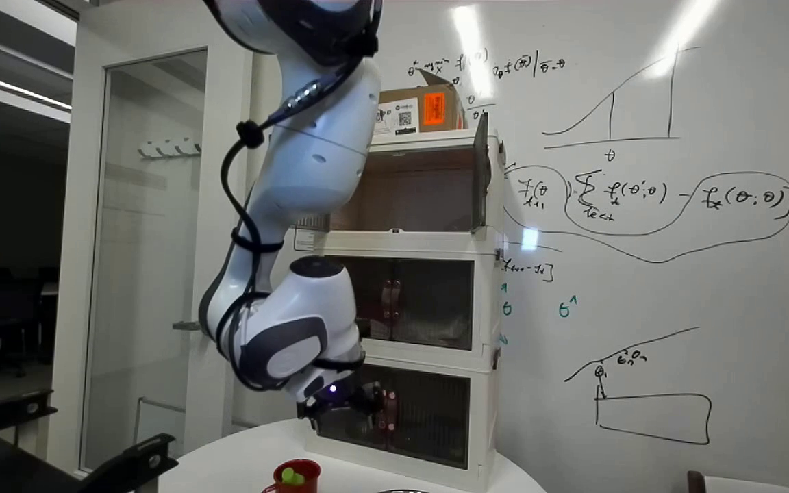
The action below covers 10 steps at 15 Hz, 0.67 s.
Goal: Move the silver bowl to the table
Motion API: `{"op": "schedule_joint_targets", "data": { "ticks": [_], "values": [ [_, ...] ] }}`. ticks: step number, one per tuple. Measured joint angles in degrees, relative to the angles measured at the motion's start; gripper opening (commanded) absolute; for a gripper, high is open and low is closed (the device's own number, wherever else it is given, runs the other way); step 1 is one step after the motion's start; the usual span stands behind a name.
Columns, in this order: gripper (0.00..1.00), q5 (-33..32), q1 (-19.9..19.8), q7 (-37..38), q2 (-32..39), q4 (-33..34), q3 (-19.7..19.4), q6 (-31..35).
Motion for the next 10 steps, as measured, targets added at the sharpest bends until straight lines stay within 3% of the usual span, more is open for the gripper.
{"op": "schedule_joint_targets", "data": {
  "ticks": [3,6,8,10],
  "values": [
    [1.00,1.65,-6.95,1.90,-6.05,-3.25,6.78,-6.23],
    [1.00,6.81,-12.17,2.74,-13.44,-5.00,13.79,-16.86],
    [1.00,13.65,-12.23,2.76,-19.49,-4.93,15.90,-24.71],
    [1.00,19.12,-8.98,4.42,-26.36,-4.35,14.57,-31.90]
  ]
}}
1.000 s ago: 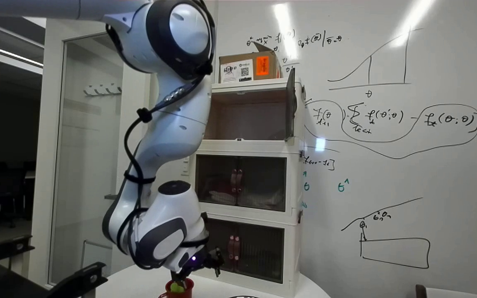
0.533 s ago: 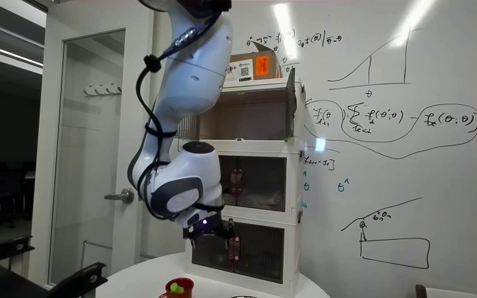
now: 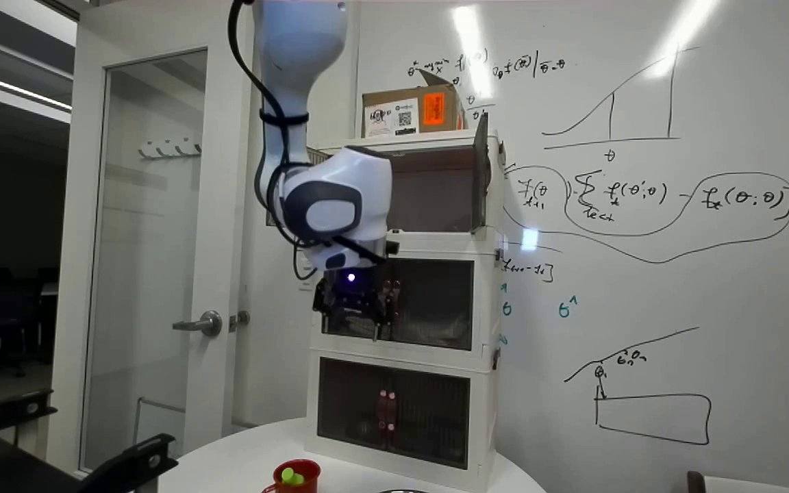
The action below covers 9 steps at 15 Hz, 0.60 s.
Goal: Move the silver bowl to the table
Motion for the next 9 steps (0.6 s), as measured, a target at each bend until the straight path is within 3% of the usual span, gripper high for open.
{"op": "schedule_joint_targets", "data": {
  "ticks": [2,6,9],
  "values": [
    [1.00,2.57,6.90,3.72,-6.83,0.64,-5.62,-6.43],
    [1.00,-8.75,21.19,19.78,-16.36,0.82,-19.27,-17.44],
    [1.00,-9.69,31.77,21.27,-20.28,0.87,-29.02,-23.34]
  ]
}}
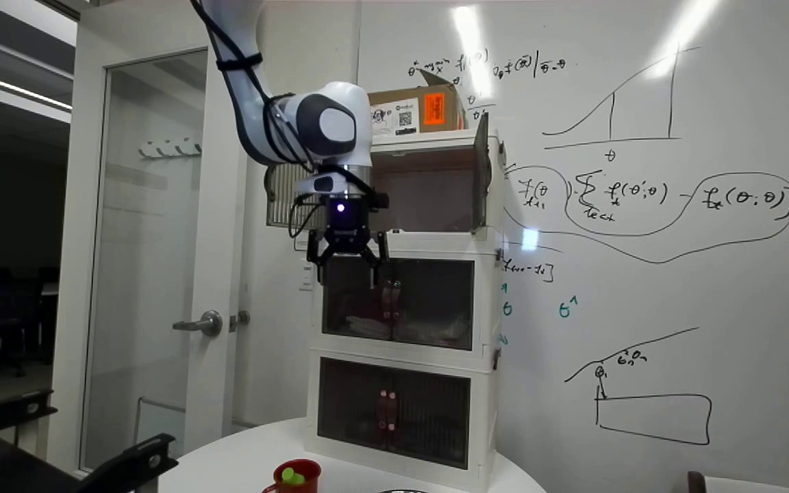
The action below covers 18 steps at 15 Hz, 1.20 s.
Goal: Move the silver bowl to the table
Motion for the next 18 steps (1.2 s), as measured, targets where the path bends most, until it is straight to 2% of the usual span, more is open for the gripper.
{"op": "schedule_joint_targets", "data": {
  "ticks": [3,6,10,18],
  "values": [
    [1.00,0.00,5.78,-0.86,-3.27,-0.93,-4.80,-1.92],
    [1.00,0.00,7.90,-3.58,-7.28,-3.59,-6.74,-1.92],
    [1.00,0.00,8.49,-5.78,-11.78,-7.20,-7.35,-1.77],
    [1.00,0.01,8.54,-5.85,-12.19,-7.77,-7.36,-1.73]
  ]
}}
